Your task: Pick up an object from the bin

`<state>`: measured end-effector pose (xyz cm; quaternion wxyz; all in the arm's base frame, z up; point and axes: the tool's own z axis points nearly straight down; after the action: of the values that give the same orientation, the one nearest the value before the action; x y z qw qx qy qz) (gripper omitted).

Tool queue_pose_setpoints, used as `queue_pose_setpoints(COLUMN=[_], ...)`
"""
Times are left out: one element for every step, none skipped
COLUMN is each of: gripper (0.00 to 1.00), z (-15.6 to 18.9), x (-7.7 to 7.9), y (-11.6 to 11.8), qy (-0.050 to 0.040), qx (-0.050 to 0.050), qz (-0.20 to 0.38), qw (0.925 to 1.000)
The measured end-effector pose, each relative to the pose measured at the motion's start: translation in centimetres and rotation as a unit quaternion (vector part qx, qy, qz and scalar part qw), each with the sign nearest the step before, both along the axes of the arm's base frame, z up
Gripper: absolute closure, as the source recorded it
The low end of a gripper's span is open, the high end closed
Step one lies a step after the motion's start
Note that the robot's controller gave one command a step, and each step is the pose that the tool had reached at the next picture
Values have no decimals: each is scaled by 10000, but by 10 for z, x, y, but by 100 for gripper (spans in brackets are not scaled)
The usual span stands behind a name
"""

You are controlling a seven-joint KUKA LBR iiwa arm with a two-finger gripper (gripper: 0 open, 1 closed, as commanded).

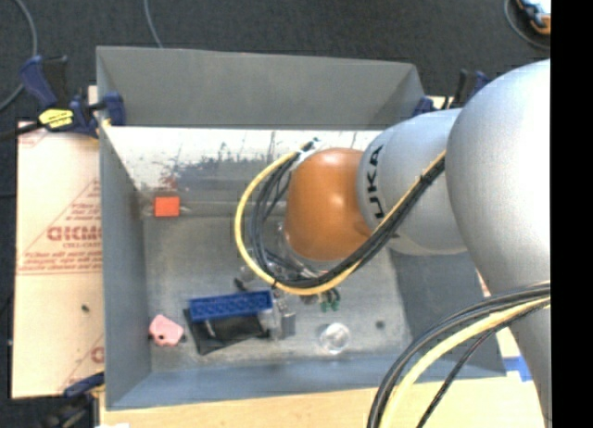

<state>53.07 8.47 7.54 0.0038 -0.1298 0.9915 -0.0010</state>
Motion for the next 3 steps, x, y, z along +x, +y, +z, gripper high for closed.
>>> queue_pose_setpoints(gripper=[0,0,0], z=[-3,-5,-5], x=[-37,-21,3], y=[-13,54,-2], qy=[55,-24,26], qx=[-5,26,5], qz=[-1366,-1435,-2668], qw=[9906,9897,9637])
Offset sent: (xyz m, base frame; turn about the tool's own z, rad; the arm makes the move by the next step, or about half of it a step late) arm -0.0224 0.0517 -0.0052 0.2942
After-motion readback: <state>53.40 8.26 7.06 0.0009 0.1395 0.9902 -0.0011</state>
